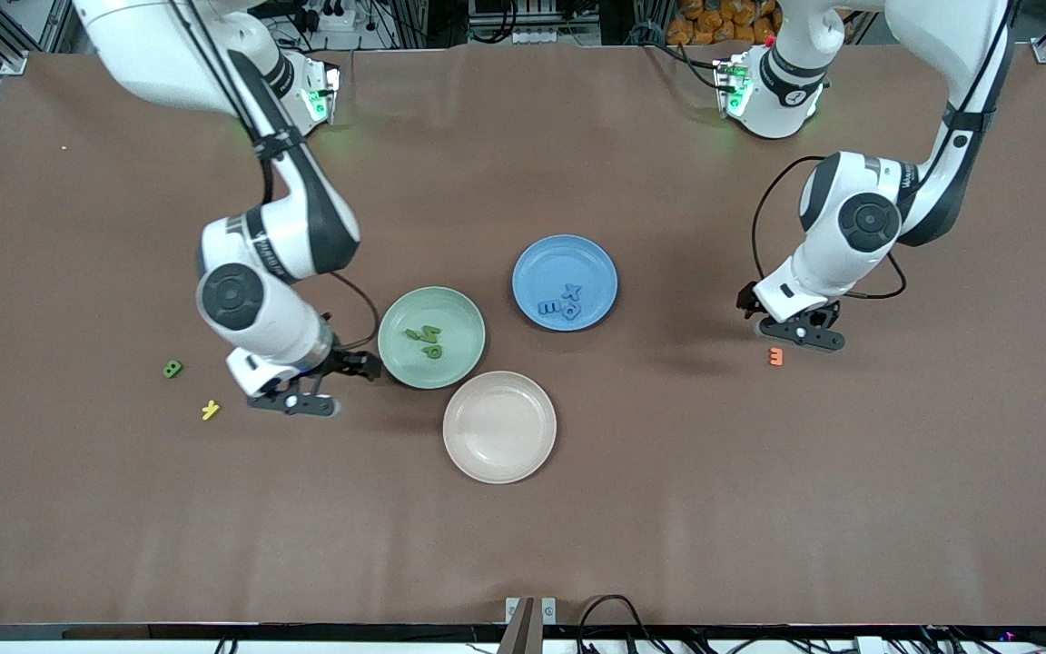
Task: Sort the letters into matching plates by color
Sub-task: 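Move the left gripper to the blue 'e' while the right gripper reaches green 'B'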
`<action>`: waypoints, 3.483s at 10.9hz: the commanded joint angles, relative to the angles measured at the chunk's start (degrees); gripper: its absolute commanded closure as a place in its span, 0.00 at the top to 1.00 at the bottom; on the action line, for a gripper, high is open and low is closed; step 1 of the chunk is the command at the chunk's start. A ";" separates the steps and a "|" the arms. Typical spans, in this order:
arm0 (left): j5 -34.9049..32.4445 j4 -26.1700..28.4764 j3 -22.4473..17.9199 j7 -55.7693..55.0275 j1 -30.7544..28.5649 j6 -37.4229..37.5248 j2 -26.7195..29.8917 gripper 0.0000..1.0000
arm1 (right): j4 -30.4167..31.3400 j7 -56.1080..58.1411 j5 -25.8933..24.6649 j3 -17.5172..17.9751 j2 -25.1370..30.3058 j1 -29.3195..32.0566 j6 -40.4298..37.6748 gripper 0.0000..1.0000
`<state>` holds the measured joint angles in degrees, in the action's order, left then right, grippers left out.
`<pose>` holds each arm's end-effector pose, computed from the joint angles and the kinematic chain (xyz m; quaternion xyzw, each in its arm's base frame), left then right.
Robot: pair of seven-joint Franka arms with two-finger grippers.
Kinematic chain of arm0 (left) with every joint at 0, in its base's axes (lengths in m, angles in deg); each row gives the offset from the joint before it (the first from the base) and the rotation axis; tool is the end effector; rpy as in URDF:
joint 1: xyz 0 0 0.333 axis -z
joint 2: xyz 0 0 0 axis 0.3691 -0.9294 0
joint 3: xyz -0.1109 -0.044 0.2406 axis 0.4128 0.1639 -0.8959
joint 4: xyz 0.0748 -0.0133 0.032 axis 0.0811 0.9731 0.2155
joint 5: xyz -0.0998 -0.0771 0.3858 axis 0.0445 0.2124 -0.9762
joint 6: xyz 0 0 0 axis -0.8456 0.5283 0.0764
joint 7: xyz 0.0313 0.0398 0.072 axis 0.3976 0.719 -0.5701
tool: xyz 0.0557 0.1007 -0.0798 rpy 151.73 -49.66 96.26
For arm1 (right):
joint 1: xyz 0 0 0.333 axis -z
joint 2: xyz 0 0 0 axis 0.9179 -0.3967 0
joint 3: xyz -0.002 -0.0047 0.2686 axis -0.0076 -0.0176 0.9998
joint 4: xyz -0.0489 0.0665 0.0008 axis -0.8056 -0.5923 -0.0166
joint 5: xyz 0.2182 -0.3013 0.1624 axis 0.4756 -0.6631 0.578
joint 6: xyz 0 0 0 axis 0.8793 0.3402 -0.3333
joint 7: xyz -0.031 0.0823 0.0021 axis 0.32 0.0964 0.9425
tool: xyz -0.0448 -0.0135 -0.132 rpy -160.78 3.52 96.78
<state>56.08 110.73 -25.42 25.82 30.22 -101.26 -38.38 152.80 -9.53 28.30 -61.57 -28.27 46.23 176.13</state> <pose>0.5101 -0.1102 0.1622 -0.9901 0.1380 -0.0034 0.0257 0.6184 0.2115 0.2279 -0.9979 0.0635 0.0085 0.0118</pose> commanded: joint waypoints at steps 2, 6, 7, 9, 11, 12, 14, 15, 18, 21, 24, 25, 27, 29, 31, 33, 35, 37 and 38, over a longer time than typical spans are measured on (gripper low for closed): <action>-0.98 6.05 -3.59 2.48 0.14 -8.90 1.55 1.00 | -1.20 4.99 -0.66 0.73 0.11 9.03 -0.17 1.00; -0.98 7.81 -5.88 4.59 0.05 -13.65 0.33 1.00 | -0.94 4.29 -0.48 0.64 -0.59 16.16 -0.16 1.00; -0.98 7.81 -6.40 4.94 -0.21 -14.09 -0.03 1.00 | -0.85 4.12 -0.57 0.55 -0.95 17.74 -0.08 1.00; -0.98 8.16 -6.67 5.21 -0.65 -15.23 -0.73 1.00 | -0.68 4.11 -0.57 -1.72 -1.30 19.33 -0.34 1.00; -0.98 8.07 -6.94 6.70 -2.15 -15.76 -1.17 1.00 | -0.68 3.07 -0.04 -3.31 -1.83 20.21 -0.34 1.00; -0.89 8.07 -7.02 6.71 -2.41 -15.77 -1.35 1.00 | -0.68 -0.16 -0.22 -3.40 -1.92 21.26 -0.17 1.00; -0.63 7.98 -7.46 6.71 -2.67 -15.77 -1.61 1.00 | -0.68 -3.52 -0.04 -3.40 -2.09 22.76 0.10 1.00; -0.45 7.90 -7.46 6.71 -3.11 -15.85 -1.87 1.00 | -0.68 -6.23 0.05 -3.40 -2.09 23.55 0.54 1.00; -0.10 7.90 -7.82 6.62 -3.90 -17.61 -3.63 1.00 | 0.37 -12.48 -0.04 -3.49 -3.41 24.17 4.56 1.00; 3.06 7.98 -7.73 6.62 -4.43 -17.61 -4.51 0.99 | 5.89 -14.78 -0.48 -3.40 -2.89 25.75 12.99 1.00; 4.81 8.16 -7.64 6.27 -4.35 -17.61 -4.86 0.95 | 12.05 -13.03 -0.92 -3.40 -1.31 27.59 17.84 1.00; 4.82 8.25 -7.64 6.35 -4.35 -17.61 -4.86 0.93 | 16.33 -11.55 -1.18 -3.32 -0.34 28.56 22.12 1.00; 4.91 8.77 -7.47 6.35 -4.35 -17.61 -4.95 0.91 | 19.00 -9.61 -1.18 -3.32 0.45 29.70 23.65 1.00; 7.36 9.39 -6.94 6.35 -3.65 -17.61 -4.95 0.90 | 19.97 -9.42 -1.10 -3.23 0.63 29.88 23.74 1.00; 7.64 9.39 -6.23 6.44 -3.64 -17.61 -5.04 0.84 | 20.68 -9.42 -1.10 -3.14 0.55 29.88 23.74 1.00; 7.64 9.39 -6.23 6.62 -3.64 -17.61 -5.30 0.78 | 20.77 -9.42 -1.01 -3.05 -0.15 30.06 24.53 1.00; 7.64 9.30 -6.23 6.71 -3.64 -17.61 -5.65 0.77 | 20.77 -9.42 -1.01 -2.88 -0.51 30.06 24.71 1.00; 7.64 9.30 -6.23 6.71 -3.64 -17.61 -5.92 0.75 | 20.68 -9.42 -1.01 -2.88 -1.21 30.15 24.71 1.00; 7.64 9.30 -6.23 6.79 -3.64 -17.61 -5.92 0.73 | 20.68 -9.42 -1.01 -2.79 -1.73 30.15 25.06 1.00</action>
<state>62.17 119.62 -31.76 31.73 26.40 -117.69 -44.20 172.47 -19.41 28.00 -65.38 -29.89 75.24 200.06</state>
